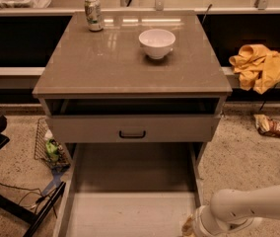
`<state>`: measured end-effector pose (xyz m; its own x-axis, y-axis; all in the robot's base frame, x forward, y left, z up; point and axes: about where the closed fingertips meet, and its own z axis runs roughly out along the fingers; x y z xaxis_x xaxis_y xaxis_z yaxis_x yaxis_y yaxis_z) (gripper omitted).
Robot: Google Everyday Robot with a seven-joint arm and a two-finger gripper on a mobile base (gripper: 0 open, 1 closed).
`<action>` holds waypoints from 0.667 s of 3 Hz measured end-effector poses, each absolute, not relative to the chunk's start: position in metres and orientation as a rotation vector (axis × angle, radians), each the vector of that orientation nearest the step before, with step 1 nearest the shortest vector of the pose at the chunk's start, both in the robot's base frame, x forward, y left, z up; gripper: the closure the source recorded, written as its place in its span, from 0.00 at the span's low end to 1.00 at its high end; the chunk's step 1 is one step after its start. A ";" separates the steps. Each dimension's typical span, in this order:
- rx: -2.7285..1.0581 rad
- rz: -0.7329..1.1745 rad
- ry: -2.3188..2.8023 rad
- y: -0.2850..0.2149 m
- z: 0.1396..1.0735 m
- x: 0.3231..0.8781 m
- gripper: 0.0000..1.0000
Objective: Open middle drawer
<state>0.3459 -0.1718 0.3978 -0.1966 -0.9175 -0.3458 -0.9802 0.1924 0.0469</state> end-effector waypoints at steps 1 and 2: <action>-1.817 0.381 2.228 -0.172 0.397 0.345 0.75; -1.818 0.383 2.228 -0.171 0.397 0.344 0.52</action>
Offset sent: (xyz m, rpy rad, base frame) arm -0.0008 0.0001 -0.0004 0.0004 0.0013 0.0000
